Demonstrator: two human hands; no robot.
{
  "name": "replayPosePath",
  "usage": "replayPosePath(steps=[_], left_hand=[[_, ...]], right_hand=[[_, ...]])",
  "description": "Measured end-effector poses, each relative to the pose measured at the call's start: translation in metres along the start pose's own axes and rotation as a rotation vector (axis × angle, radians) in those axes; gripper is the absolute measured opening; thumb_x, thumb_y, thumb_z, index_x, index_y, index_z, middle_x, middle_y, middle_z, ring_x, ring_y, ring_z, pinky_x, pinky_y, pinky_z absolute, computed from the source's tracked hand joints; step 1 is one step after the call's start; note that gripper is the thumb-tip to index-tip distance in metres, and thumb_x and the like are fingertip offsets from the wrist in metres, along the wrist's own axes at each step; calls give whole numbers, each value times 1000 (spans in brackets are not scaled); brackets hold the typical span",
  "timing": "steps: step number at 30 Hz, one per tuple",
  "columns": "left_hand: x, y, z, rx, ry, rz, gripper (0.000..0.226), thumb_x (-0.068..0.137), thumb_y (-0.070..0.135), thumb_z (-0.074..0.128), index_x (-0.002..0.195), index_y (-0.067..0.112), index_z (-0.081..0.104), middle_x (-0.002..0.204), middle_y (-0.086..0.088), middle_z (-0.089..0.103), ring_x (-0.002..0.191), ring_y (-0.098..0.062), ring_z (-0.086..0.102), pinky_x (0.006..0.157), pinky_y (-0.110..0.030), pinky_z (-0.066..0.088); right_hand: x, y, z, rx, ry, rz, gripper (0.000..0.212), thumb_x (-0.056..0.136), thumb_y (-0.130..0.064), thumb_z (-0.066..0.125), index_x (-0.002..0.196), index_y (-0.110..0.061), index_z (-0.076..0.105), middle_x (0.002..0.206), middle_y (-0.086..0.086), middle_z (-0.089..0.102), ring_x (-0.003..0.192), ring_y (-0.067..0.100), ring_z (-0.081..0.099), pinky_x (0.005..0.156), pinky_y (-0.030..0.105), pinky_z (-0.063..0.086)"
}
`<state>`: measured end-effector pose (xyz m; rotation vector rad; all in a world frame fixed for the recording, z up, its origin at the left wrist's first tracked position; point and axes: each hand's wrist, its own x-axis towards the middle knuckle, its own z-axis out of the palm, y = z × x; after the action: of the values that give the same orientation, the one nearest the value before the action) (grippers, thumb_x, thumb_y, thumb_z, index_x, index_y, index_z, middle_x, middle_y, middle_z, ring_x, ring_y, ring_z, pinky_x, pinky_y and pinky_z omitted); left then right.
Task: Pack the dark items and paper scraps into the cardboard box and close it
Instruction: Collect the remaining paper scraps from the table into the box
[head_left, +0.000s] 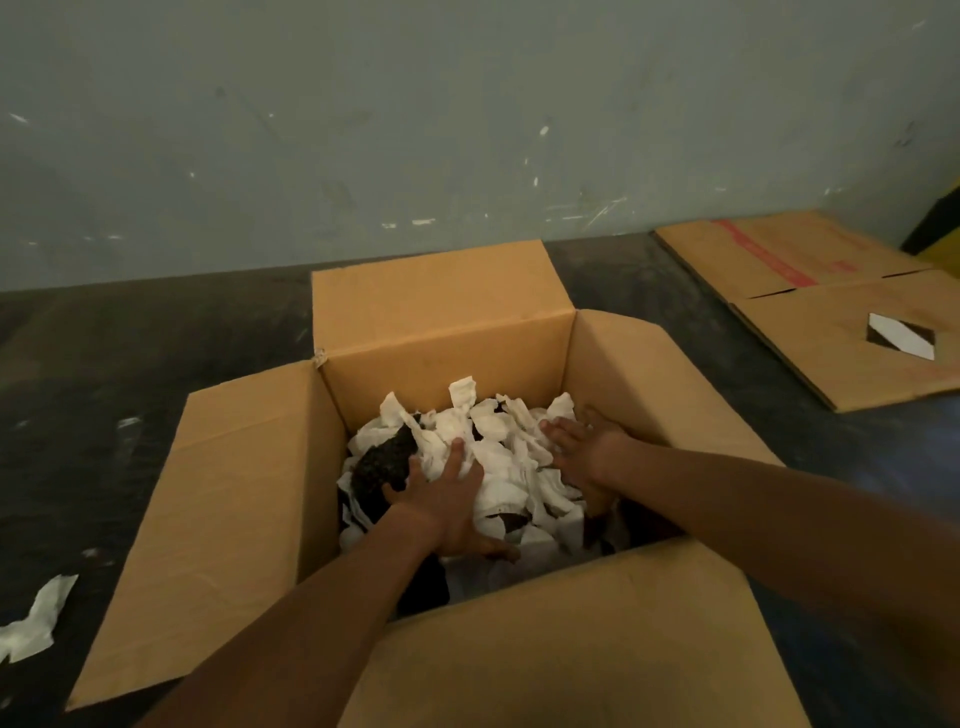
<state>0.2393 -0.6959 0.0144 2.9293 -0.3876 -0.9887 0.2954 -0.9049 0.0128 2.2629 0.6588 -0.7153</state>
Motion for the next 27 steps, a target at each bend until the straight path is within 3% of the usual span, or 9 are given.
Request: replayPosePath(steps=[5, 9, 11, 13, 16, 18, 20, 23, 27], left_hand=[[0, -3, 2, 2, 9, 0, 122, 65, 84, 56, 153, 31, -10, 157, 6, -32, 144, -47, -16, 104, -79, 8], [-1, -2, -2, 8, -9, 4, 121, 67, 83, 56, 152, 31, -12, 157, 6, -32, 144, -47, -17, 105, -78, 5], [-6, -5, -4, 12, -27, 9, 122, 67, 83, 56, 152, 32, -15, 157, 7, -33, 143, -46, -19, 107, -76, 1], [-12, -10, -8, 12, -45, 24, 124, 68, 81, 58, 151, 30, -18, 157, 5, -32, 143, -45, -21, 109, -74, -3], [-23, -15, -15, -51, -12, 47, 128, 70, 74, 64, 148, 28, -26, 159, 0, -28, 143, -42, -25, 111, -68, -7], [-31, -16, -16, -94, 31, 55, 130, 71, 72, 66, 144, 30, -33, 158, -1, -30, 142, -41, -26, 113, -65, -8], [-36, -17, -13, -121, 54, 72, 129, 72, 70, 67, 141, 35, -37, 155, 1, -35, 143, -40, -26, 113, -64, -4], [-37, -14, -2, -107, -19, 120, 114, 81, 65, 61, 142, 42, -33, 153, 4, -40, 142, -42, -24, 115, -63, 3], [-31, -5, 8, -70, -110, 119, 97, 90, 56, 55, 148, 40, -22, 152, 4, -40, 141, -45, -26, 117, -60, 3]], right_hand=[[18, -7, 1, -80, -52, 17, 85, 91, -53, 46, 153, -20, -2, 160, 8, -18, 147, 25, -13, 114, 60, 1], [12, -7, -10, -47, -113, -31, 89, 87, -55, 56, 153, -21, 8, 161, 8, -14, 147, 27, -11, 115, 60, 2], [2, 2, -25, 37, -103, -55, 93, 77, -62, 64, 151, -21, 23, 162, 9, -3, 147, 31, -1, 115, 59, 12], [-16, 13, -45, 149, -125, -85, 96, 69, -68, 68, 146, -23, 33, 159, 7, 20, 143, 31, 21, 112, 54, 26], [-40, 28, -67, 308, -76, -83, 112, 68, -63, 73, 152, -18, 15, 159, 6, 18, 144, 28, 23, 116, 44, 26], [-55, 30, -70, 437, 8, -36, 131, 66, -58, 78, 152, -16, -11, 161, 10, 1, 146, 29, 15, 117, 42, 24], [-69, 20, -67, 545, 34, -49, 140, 63, -55, 81, 145, -30, -29, 159, 11, -20, 147, 31, 7, 116, 45, 25], [-72, -13, -45, 575, -91, -167, 120, 81, -46, 71, 137, -46, -35, 156, 3, -29, 148, 31, 4, 113, 38, 25], [-66, -46, -25, 506, -187, -233, 77, 102, -37, 35, 144, -35, -29, 157, 12, -25, 147, 31, -8, 117, 44, 8]])
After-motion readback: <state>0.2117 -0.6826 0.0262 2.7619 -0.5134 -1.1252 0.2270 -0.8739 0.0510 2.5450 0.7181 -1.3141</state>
